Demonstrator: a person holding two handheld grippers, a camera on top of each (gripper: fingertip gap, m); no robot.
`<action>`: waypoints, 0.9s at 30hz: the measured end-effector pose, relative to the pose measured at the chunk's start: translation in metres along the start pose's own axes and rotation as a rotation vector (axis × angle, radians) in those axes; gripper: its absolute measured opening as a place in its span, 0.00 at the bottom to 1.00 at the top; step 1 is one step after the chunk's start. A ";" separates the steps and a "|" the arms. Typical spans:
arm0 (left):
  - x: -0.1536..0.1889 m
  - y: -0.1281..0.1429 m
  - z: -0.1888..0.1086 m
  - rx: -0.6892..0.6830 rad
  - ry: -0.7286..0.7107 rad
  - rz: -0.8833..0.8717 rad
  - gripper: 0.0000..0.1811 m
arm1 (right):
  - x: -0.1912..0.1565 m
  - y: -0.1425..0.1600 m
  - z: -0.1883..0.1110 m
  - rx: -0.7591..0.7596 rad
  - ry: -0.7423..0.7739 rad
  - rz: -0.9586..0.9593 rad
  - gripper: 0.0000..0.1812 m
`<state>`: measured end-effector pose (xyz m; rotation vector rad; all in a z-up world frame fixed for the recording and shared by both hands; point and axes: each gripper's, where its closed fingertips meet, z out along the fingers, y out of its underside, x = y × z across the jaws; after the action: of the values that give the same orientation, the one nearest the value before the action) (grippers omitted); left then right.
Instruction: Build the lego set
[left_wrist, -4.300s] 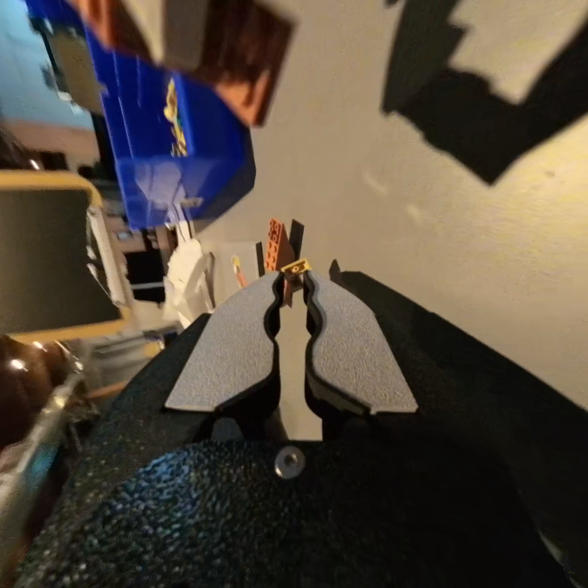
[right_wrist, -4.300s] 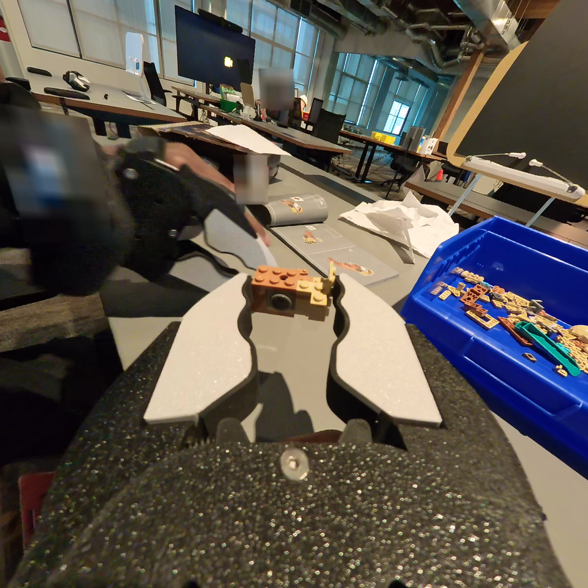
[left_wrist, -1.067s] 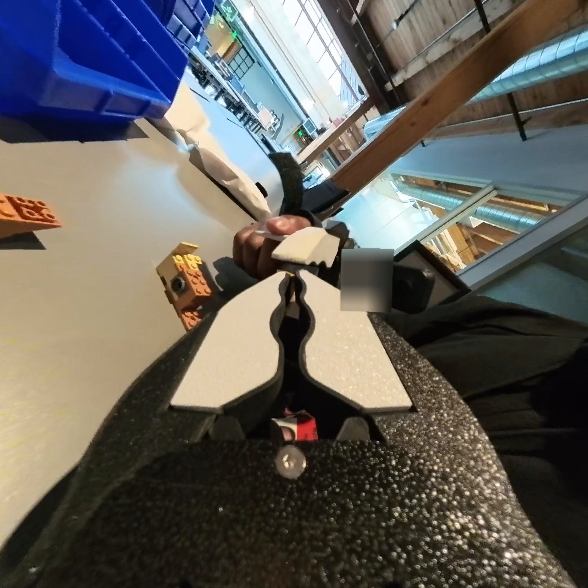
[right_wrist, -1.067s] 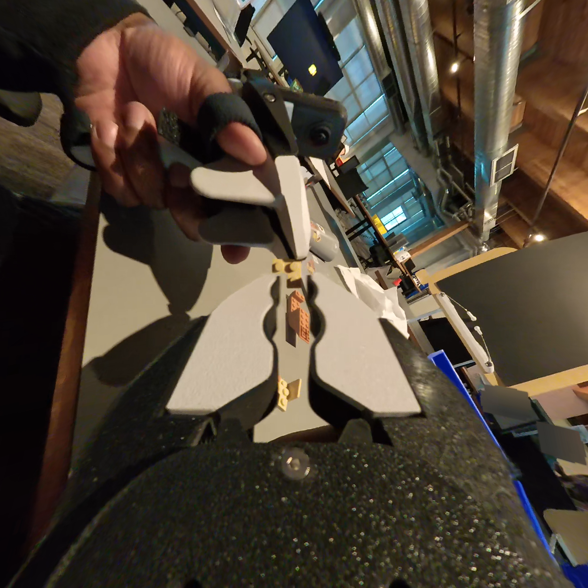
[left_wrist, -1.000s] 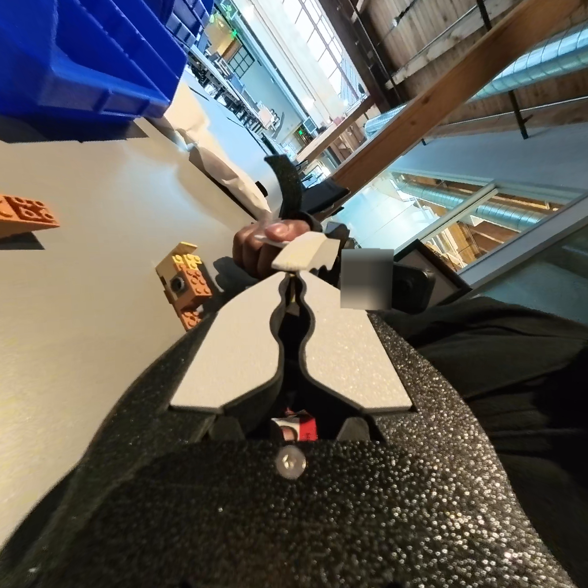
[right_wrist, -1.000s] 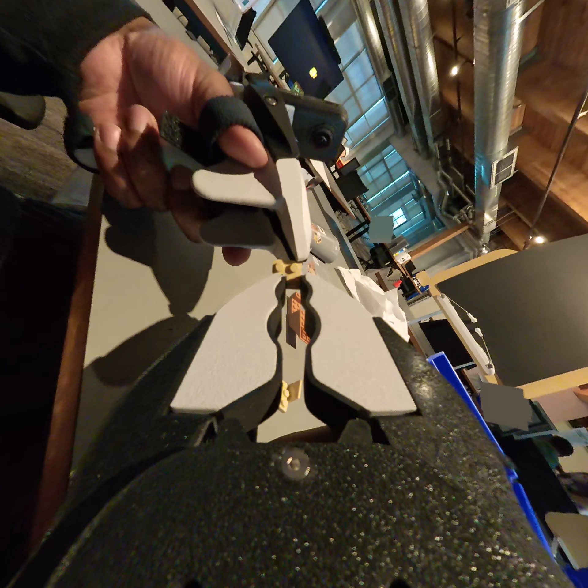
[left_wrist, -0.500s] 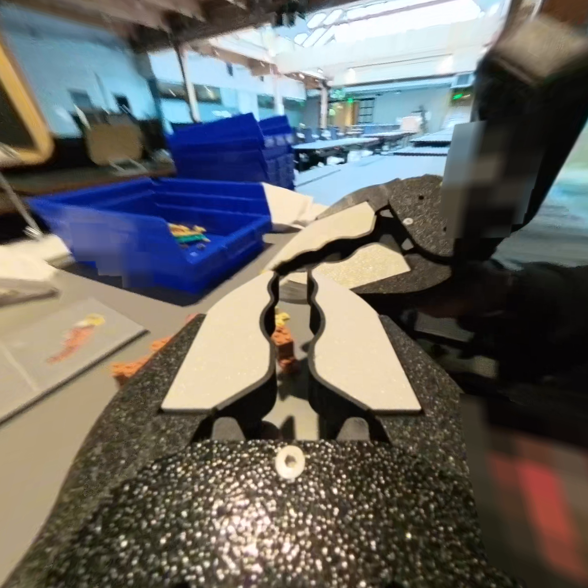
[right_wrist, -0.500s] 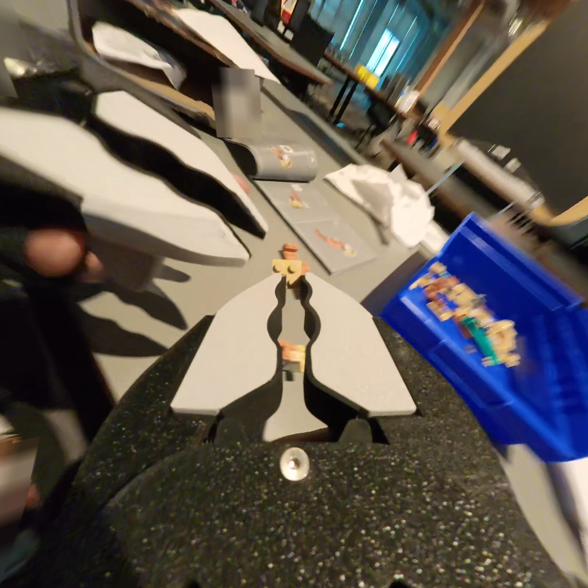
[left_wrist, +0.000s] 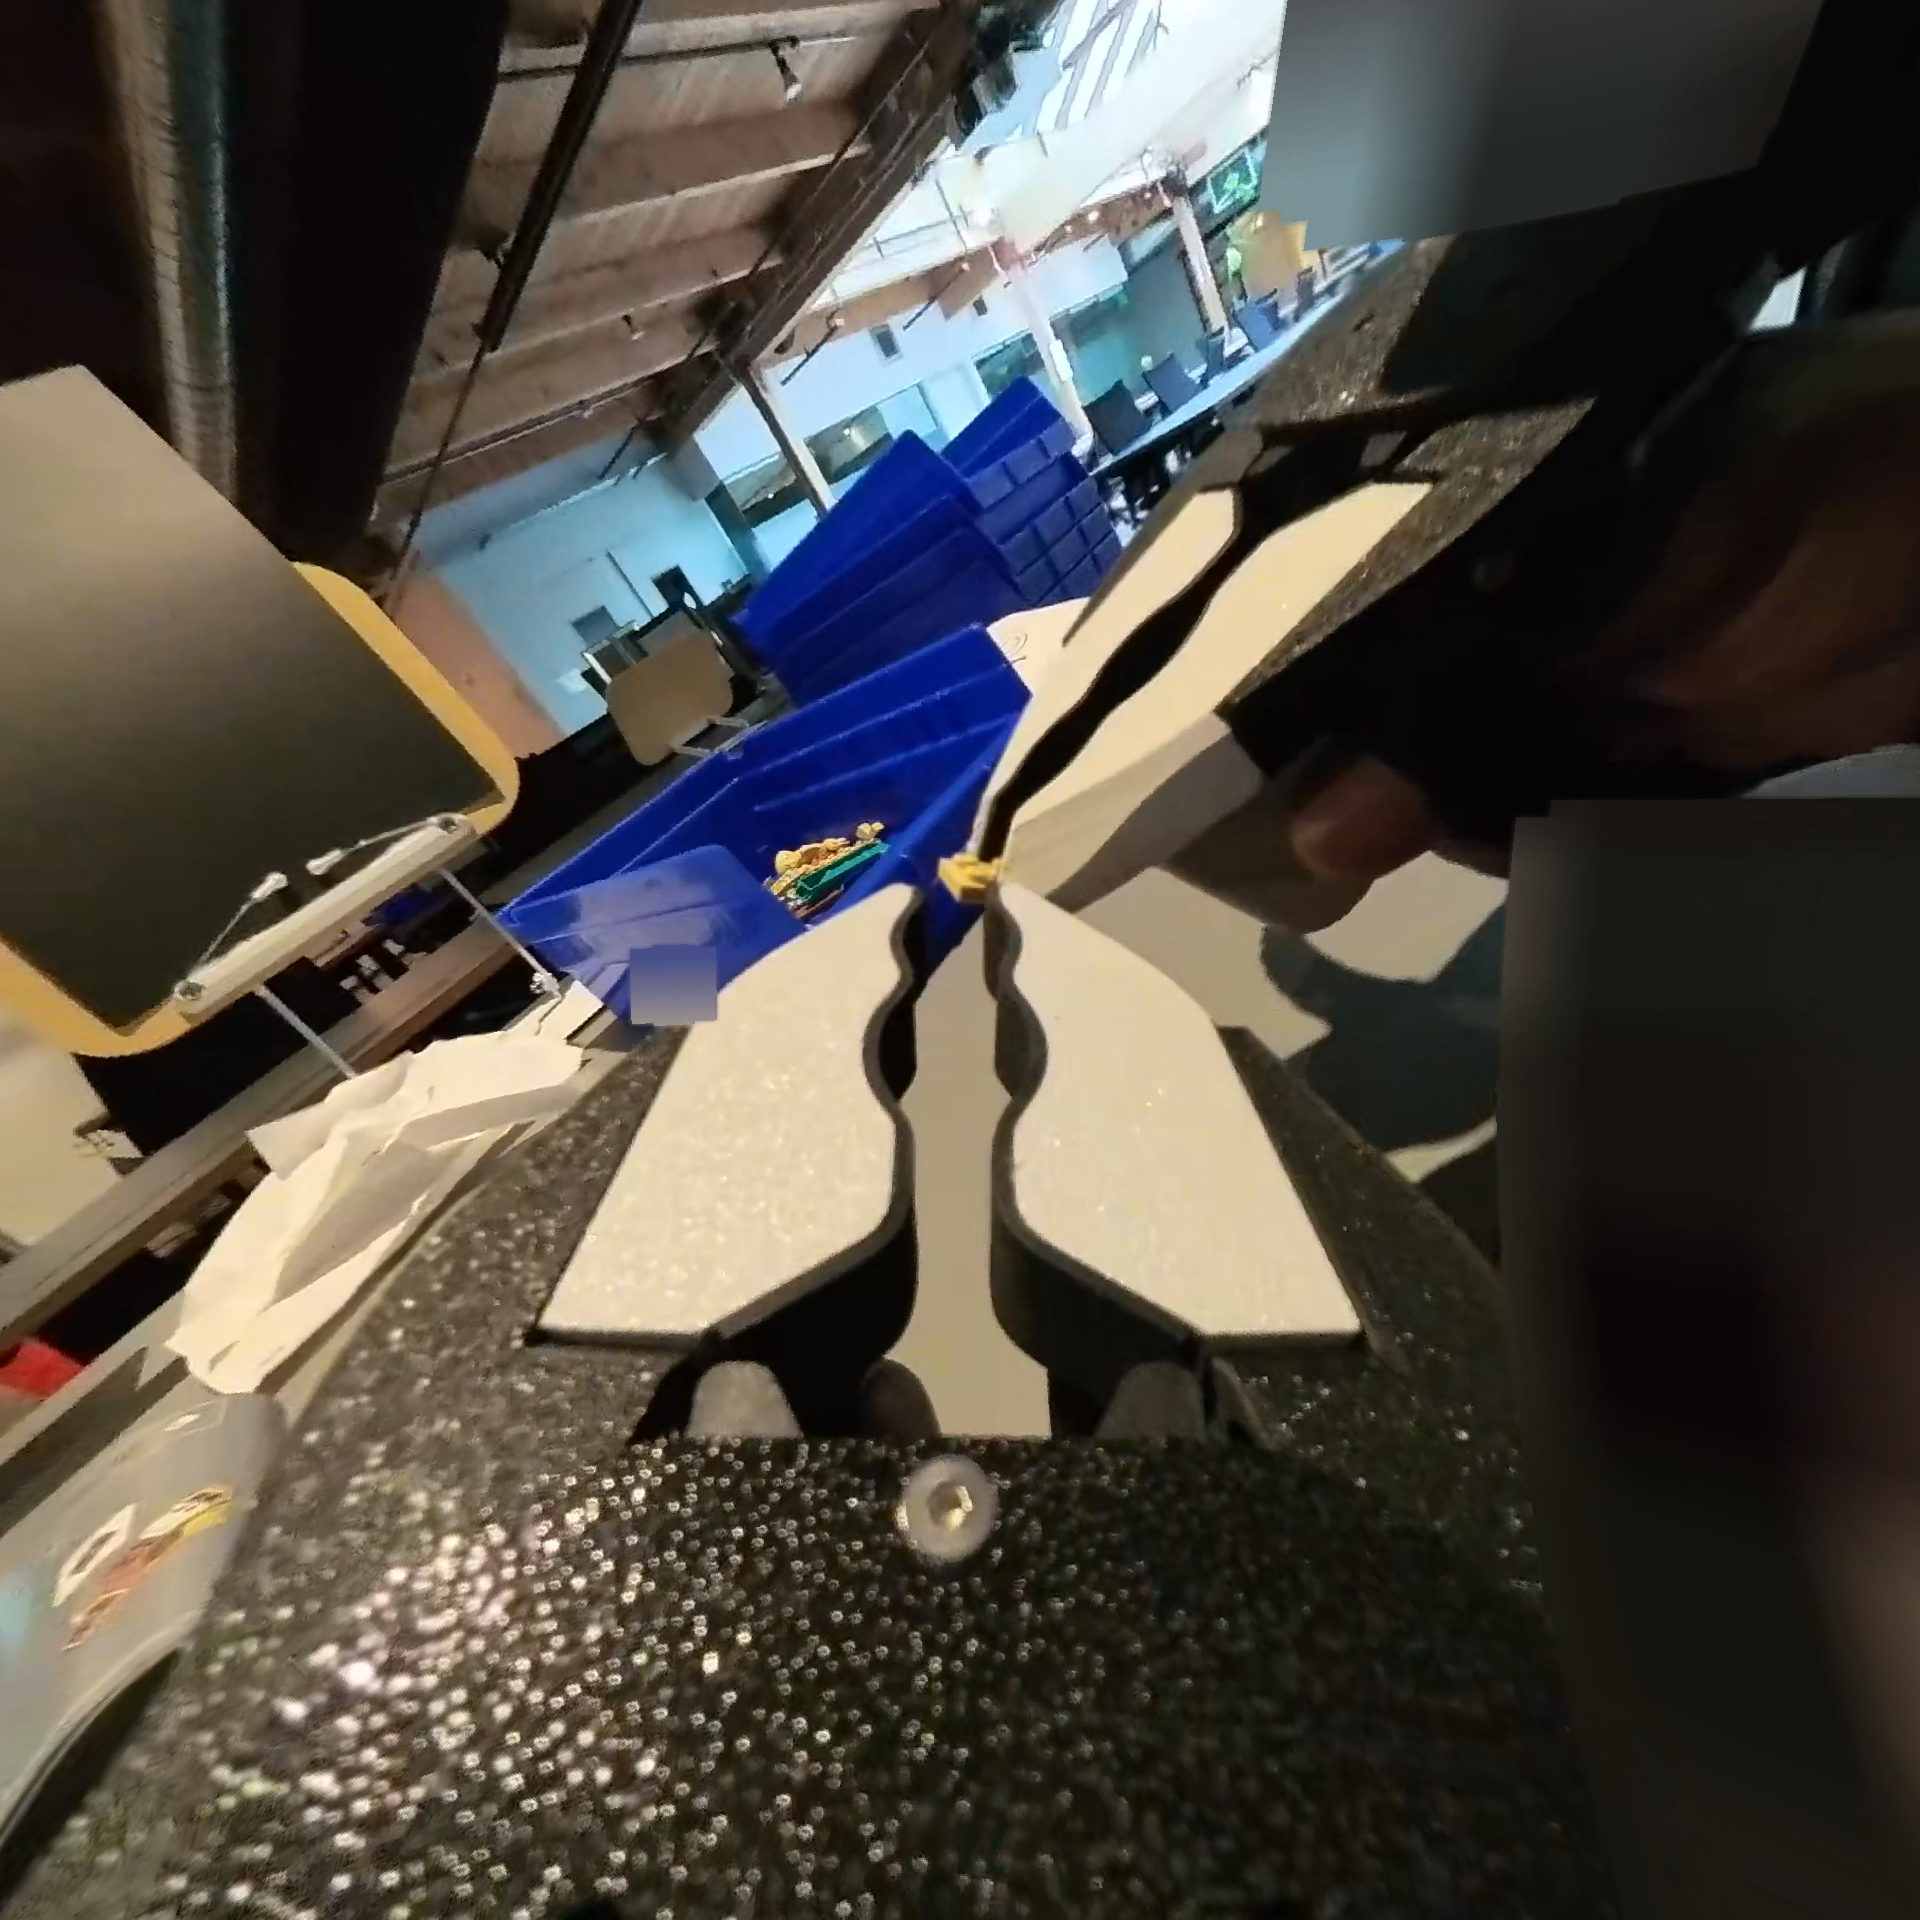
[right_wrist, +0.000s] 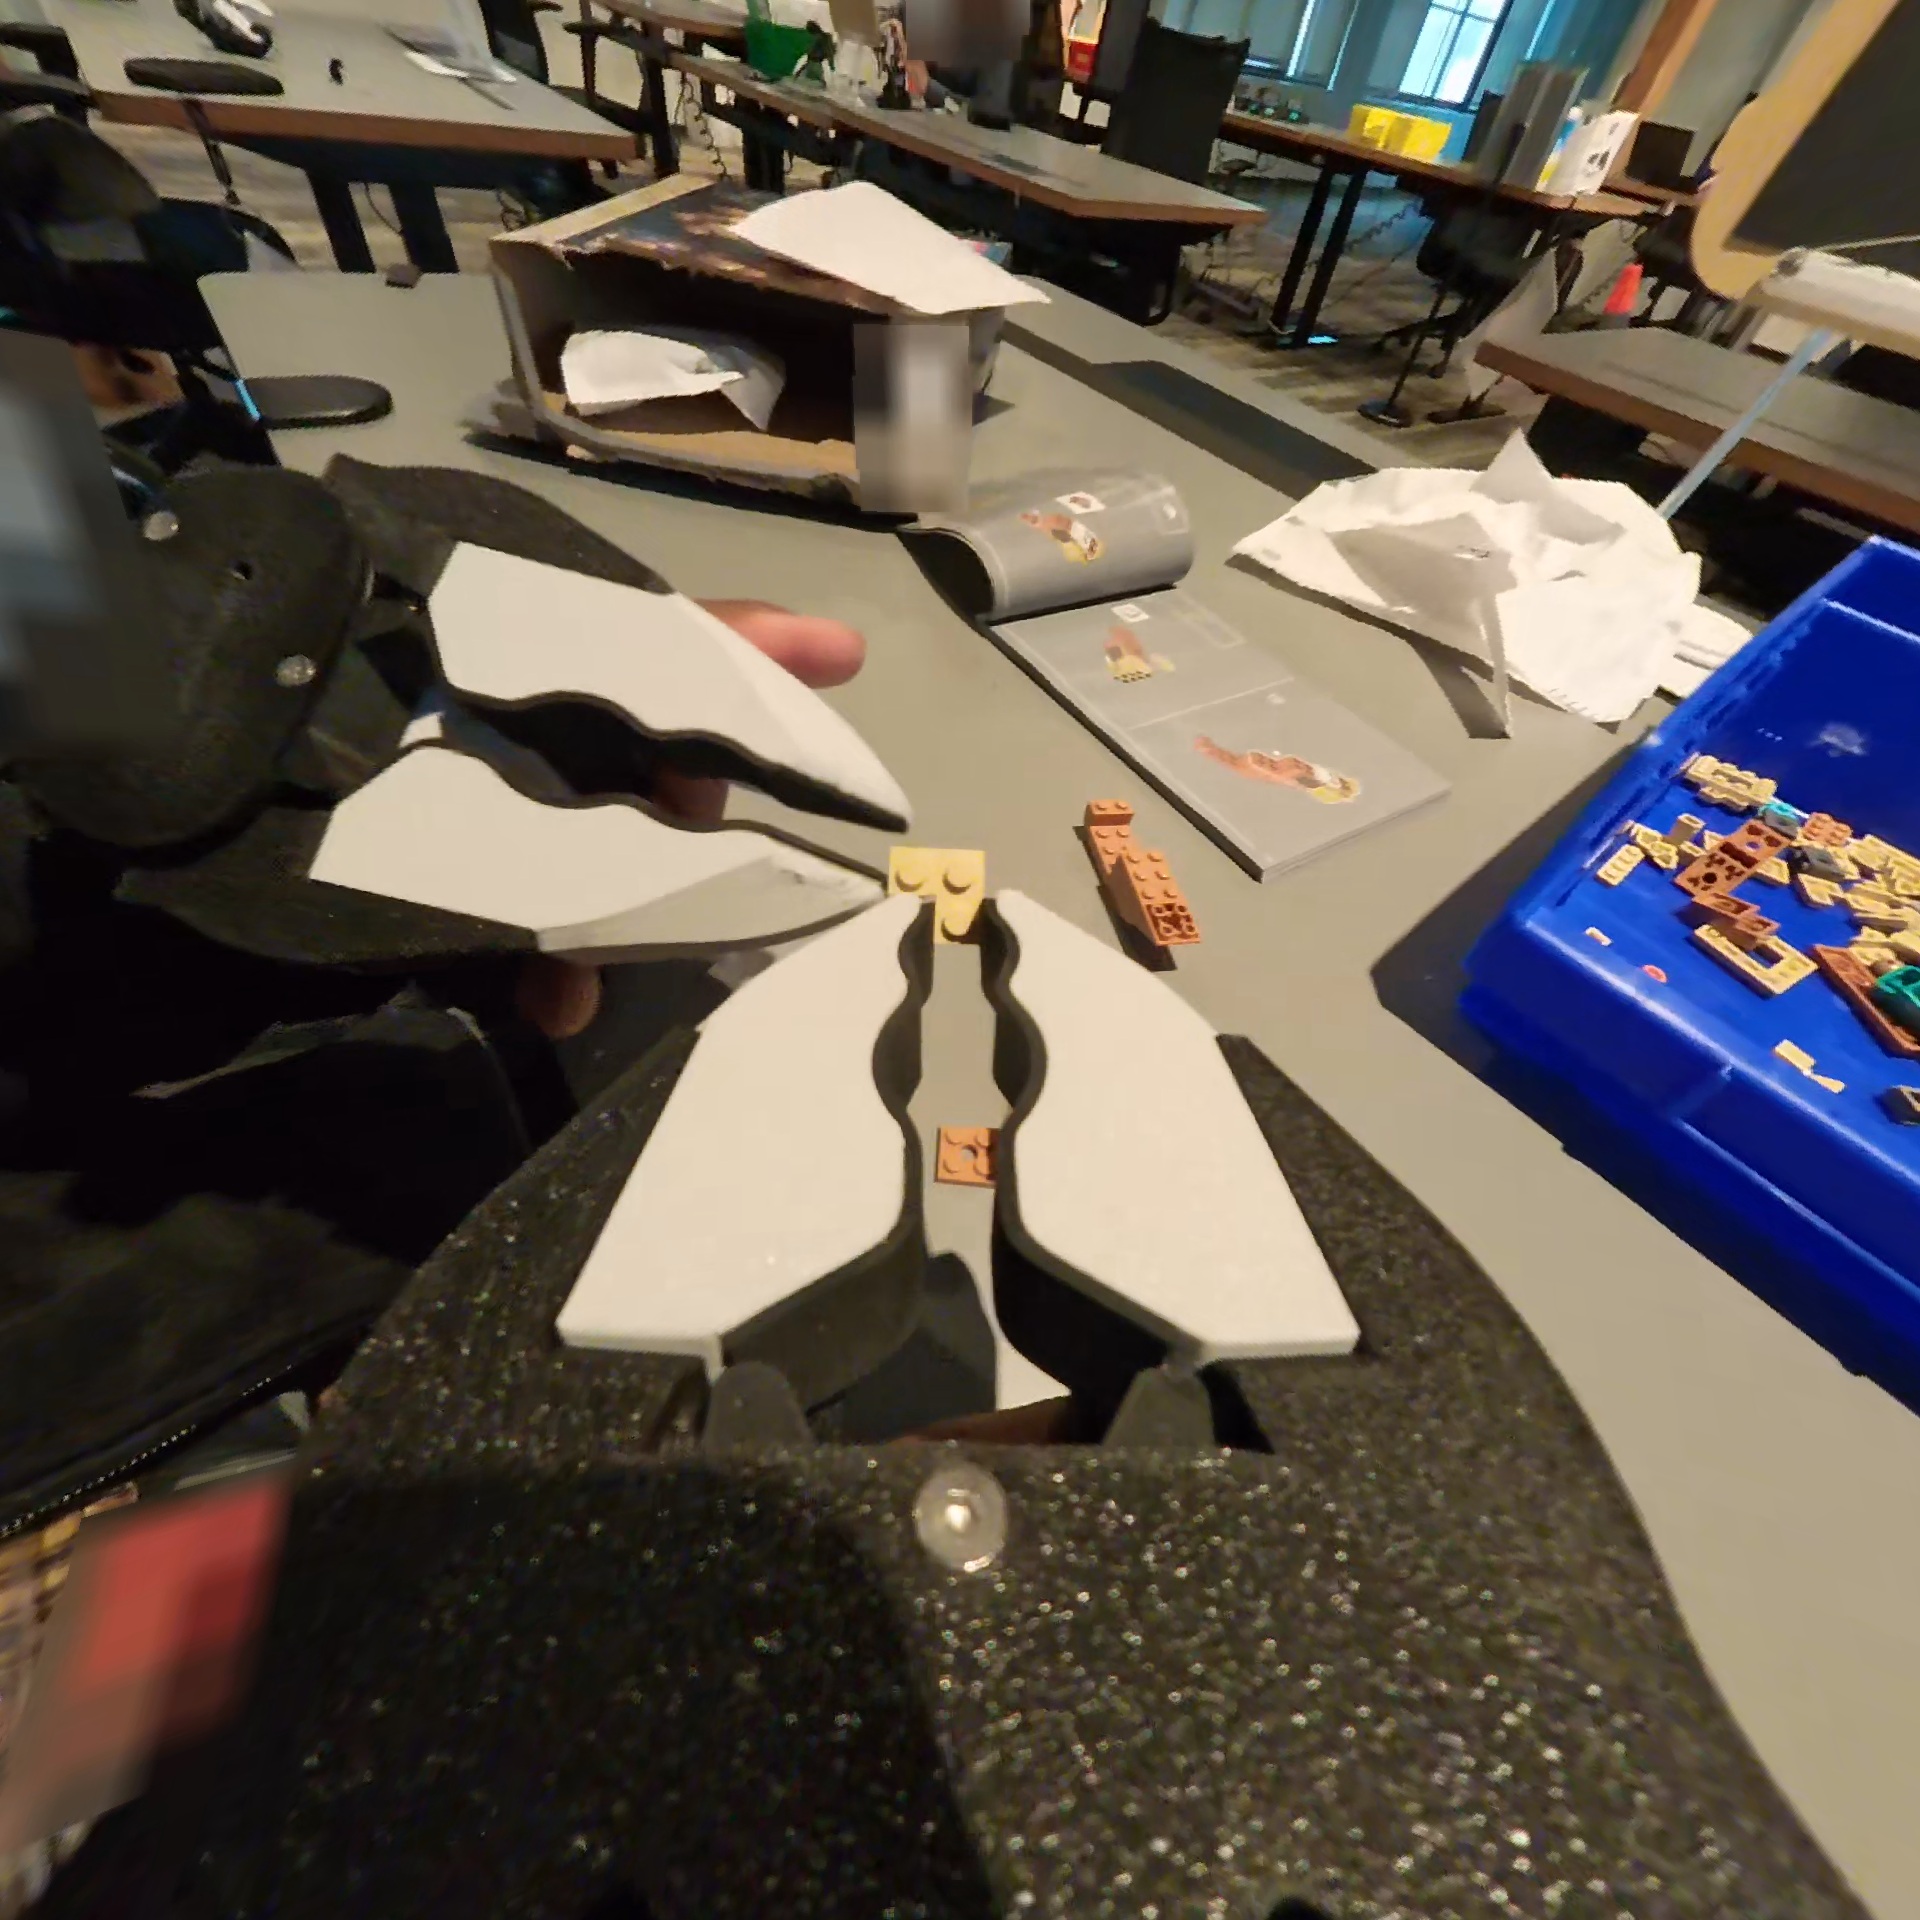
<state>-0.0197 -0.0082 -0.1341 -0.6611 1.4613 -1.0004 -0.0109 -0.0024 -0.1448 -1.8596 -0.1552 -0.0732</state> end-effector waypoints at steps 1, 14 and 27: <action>0.001 0.000 -0.001 0.004 0.008 0.009 0.04 | -0.001 0.000 0.000 -0.001 0.000 -0.003 0.04; 0.004 -0.001 -0.007 0.034 0.087 -0.008 0.03 | -0.010 0.002 0.006 0.001 -0.053 -0.013 0.04; 0.004 0.009 -0.009 -0.036 0.141 -0.013 0.06 | -0.014 0.010 0.011 -0.017 -0.100 0.095 0.04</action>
<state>-0.0278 -0.0056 -0.1442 -0.6374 1.6034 -1.0505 -0.0234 0.0039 -0.1595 -1.8862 -0.1358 0.0841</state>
